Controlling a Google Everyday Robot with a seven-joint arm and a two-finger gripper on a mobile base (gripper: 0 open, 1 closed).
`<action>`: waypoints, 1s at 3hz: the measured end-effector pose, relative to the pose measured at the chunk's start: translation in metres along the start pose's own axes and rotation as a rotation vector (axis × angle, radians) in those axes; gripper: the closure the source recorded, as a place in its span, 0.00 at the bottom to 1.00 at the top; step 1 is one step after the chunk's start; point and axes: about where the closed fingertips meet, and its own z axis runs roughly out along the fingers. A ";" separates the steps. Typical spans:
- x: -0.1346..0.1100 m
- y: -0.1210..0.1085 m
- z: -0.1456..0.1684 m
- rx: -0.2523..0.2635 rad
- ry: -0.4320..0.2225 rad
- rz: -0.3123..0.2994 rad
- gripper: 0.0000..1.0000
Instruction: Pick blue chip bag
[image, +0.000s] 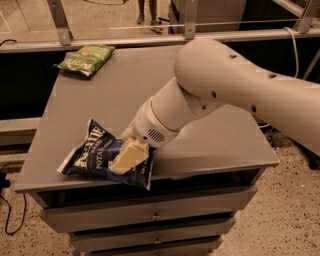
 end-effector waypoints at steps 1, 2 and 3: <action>-0.001 -0.002 -0.003 0.013 -0.013 0.011 0.65; -0.010 -0.013 -0.024 0.051 -0.052 0.005 0.88; -0.024 -0.034 -0.057 0.103 -0.129 -0.007 1.00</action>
Offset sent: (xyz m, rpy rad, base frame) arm 0.0338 -0.0247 0.0610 0.1031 -0.1035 -0.0797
